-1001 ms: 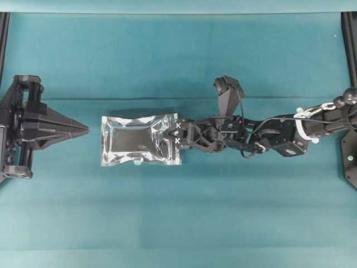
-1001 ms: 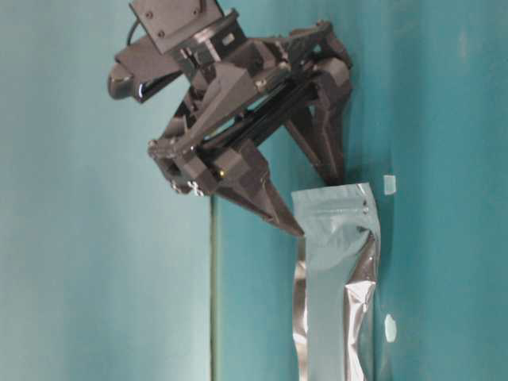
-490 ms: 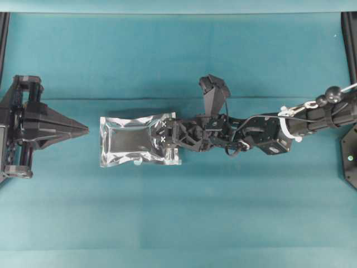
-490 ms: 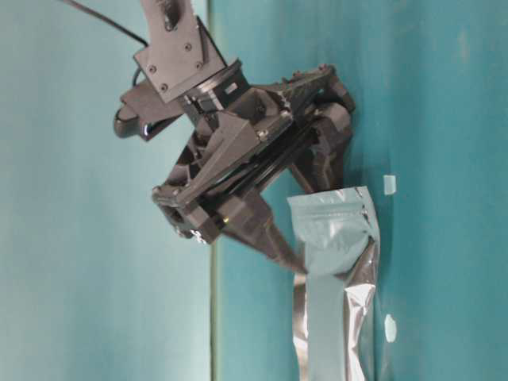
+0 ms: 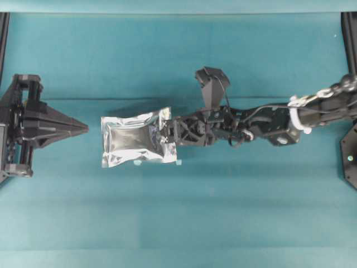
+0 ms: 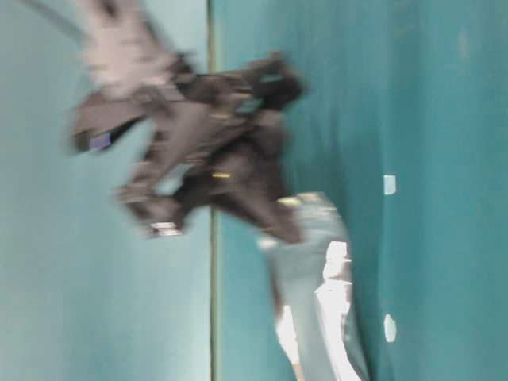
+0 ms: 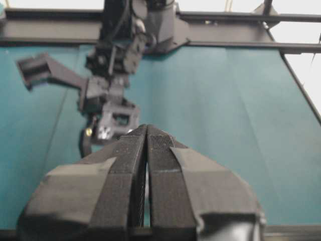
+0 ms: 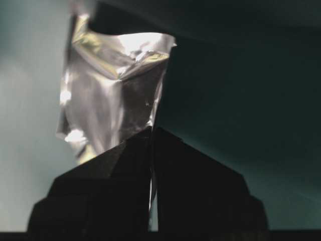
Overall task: Hand over the silver zip bag and make it stand upright.
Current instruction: 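Lift the bag with the right gripper and rotate it to hang vertically, then move the left gripper right to the bag's lower edge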
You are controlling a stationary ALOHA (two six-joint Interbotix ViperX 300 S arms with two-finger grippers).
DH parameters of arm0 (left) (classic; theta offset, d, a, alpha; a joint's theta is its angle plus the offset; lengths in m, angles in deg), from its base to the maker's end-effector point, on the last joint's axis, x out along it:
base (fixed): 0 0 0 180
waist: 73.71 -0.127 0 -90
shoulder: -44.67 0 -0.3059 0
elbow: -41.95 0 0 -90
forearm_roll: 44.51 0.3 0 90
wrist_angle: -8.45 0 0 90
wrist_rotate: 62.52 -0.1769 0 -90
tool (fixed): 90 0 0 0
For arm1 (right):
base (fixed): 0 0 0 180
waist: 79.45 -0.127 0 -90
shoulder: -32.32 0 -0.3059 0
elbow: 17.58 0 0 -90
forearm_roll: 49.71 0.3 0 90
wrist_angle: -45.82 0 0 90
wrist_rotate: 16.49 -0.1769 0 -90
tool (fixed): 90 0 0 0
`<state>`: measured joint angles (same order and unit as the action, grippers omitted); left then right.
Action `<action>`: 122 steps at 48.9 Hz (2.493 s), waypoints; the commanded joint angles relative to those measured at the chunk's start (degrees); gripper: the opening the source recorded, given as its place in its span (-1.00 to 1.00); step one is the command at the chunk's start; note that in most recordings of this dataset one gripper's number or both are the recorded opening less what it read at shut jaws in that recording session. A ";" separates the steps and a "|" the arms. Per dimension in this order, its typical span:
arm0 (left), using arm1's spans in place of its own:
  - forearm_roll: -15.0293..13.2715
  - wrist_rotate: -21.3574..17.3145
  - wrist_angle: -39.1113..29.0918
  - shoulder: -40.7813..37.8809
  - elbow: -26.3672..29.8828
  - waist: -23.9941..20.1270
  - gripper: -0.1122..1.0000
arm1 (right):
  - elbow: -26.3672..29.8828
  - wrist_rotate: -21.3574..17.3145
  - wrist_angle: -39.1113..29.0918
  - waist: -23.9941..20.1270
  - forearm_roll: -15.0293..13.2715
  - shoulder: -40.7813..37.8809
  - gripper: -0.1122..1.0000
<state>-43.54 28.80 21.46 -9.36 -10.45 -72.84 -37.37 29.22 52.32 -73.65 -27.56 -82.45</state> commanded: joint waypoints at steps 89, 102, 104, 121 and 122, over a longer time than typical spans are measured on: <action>0.09 0.18 -3.34 4.13 -2.11 -0.97 -0.81 | 32.96 58.62 -68.91 -2.46 -15.21 2.55 -0.78; 0.09 1.14 -3.60 3.60 -2.20 -1.05 -0.81 | 33.05 58.27 -68.91 -2.99 -15.21 2.46 -0.78; 0.18 1.58 -3.69 3.34 -2.20 -1.05 -0.80 | 33.05 58.10 -68.91 -2.99 -15.21 2.46 -0.78; 0.18 5.01 -2.99 -1.05 -2.64 -2.11 -0.45 | 32.96 57.74 -69.08 -3.25 -15.21 2.46 -0.78; 0.09 5.36 -2.72 -1.49 -2.64 -2.11 -0.37 | 32.96 57.74 -69.08 -3.25 -15.21 2.46 -0.78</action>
<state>-43.54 33.64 17.68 -9.45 -13.61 -74.86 -5.38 87.22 -16.94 -76.64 -42.68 -80.60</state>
